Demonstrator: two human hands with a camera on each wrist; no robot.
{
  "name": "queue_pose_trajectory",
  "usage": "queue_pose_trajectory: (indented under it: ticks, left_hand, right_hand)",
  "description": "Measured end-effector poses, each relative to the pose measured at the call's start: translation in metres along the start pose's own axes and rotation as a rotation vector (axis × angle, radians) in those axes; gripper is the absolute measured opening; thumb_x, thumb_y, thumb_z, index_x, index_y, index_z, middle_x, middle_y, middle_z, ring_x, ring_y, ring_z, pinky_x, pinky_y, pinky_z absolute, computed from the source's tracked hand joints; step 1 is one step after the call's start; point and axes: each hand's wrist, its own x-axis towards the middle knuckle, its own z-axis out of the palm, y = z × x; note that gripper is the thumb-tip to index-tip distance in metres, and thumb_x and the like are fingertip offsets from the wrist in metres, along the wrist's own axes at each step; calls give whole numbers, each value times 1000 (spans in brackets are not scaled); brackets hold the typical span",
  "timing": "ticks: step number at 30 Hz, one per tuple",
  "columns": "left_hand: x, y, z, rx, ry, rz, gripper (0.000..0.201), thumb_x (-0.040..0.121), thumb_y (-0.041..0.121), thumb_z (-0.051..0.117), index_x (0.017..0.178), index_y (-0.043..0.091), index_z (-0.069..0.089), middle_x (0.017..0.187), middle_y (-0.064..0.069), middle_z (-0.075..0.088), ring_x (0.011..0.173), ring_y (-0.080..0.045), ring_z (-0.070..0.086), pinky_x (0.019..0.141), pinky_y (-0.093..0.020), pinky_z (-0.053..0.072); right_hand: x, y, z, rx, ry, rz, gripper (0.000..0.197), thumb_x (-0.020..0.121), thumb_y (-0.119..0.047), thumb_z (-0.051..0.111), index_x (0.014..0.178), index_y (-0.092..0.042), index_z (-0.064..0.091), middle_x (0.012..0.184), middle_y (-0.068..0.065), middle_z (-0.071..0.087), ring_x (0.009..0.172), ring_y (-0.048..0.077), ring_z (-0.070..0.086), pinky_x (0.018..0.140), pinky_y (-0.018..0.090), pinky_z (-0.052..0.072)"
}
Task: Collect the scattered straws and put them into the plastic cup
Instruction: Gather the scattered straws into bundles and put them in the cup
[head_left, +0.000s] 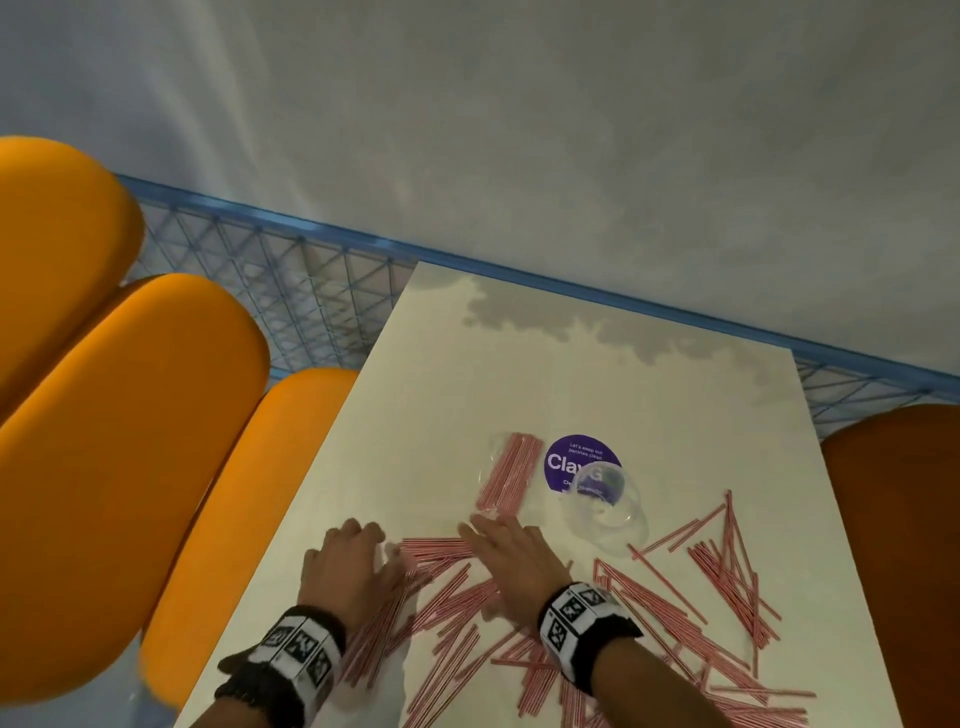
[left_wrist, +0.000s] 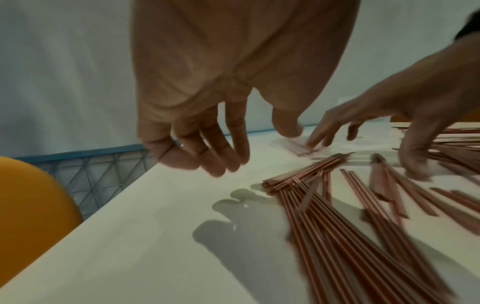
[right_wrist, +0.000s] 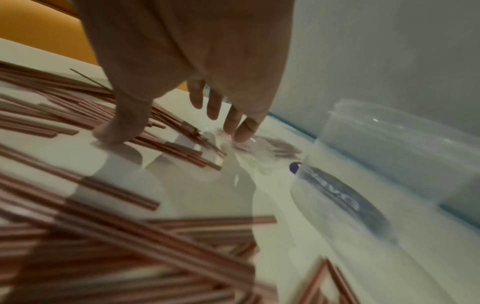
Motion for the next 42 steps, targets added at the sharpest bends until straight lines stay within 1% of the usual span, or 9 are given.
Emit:
queue_pose_trajectory:
  ticks: [2, 5, 8, 10, 15, 24, 33, 38, 42]
  left_hand:
    - [-23, -9, 3, 51, -139, -67, 64, 71, 78, 51, 109, 27, 52, 106, 7, 55, 100, -14, 53, 85, -36, 45]
    - [-46, -16, 19, 33, -245, -65, 80, 55, 83, 61, 109, 26, 44, 105, 9, 50, 101, -13, 52, 81, -33, 47]
    - [-45, -19, 32, -28, -171, -5, 55, 68, 53, 76, 105, 24, 48, 100, 8, 53, 90, -14, 53, 67, -27, 45]
    - [-38, -15, 31, -60, -128, 35, 32, 78, 39, 71, 101, 24, 53, 94, 7, 54, 80, -12, 51, 61, -24, 42]
    - [-25, 0, 33, -7, -124, 125, 8, 93, 26, 53, 101, 25, 56, 95, 7, 56, 82, -13, 52, 66, -24, 44]
    - [-17, -22, 23, -2, -73, 170, 17, 96, 28, 51, 86, 20, 62, 83, 4, 56, 77, -18, 51, 61, -29, 39]
    - [-18, -4, 35, 79, -87, 349, 12, 78, 34, 75, 69, 30, 68, 67, 13, 61, 64, -11, 58, 56, -25, 37]
    - [-4, 41, 49, 81, -56, 450, 5, 73, 33, 70, 78, 32, 71, 83, 11, 68, 79, -17, 63, 64, -32, 49]
    - [-4, 35, 36, 94, -50, 392, 48, 52, 33, 83, 92, 29, 58, 87, 7, 59, 78, -17, 56, 65, -30, 47]
  right_hand:
    - [9, -4, 1, -52, -19, -49, 100, 72, -39, 79, 148, -20, 17, 152, 3, 30, 136, 30, 26, 108, 53, 29]
    - [13, -3, 7, -37, 36, -75, 70, 80, -38, 71, 139, -23, 37, 132, 3, 48, 119, 27, 40, 97, 46, 40]
    - [5, 4, 15, -9, 121, -92, 39, 93, -38, 55, 129, -25, 51, 118, 0, 53, 108, 22, 45, 88, 37, 41]
    - [-2, 9, 21, 9, 155, -62, 32, 95, -38, 50, 123, -25, 55, 116, -2, 55, 107, 20, 45, 86, 35, 40]
    - [-6, 6, 30, 33, 190, -61, 40, 92, -41, 55, 129, -27, 51, 117, -5, 53, 106, 18, 44, 86, 36, 41]
    - [-25, 30, 34, 54, 285, 90, 15, 90, -22, 62, 104, -22, 69, 97, -2, 64, 93, 19, 58, 72, 32, 49]
    - [-10, 14, 23, 148, 261, 193, 20, 96, -25, 52, 110, -22, 67, 102, -2, 58, 97, 17, 52, 70, 27, 41]
    - [8, -8, 10, 131, 208, 157, 23, 96, -29, 47, 107, -23, 67, 100, 3, 56, 100, 23, 49, 72, 35, 43]
    - [2, -2, 5, 118, 120, 138, 41, 86, -45, 45, 120, -23, 55, 118, 1, 50, 110, 22, 43, 89, 43, 44]
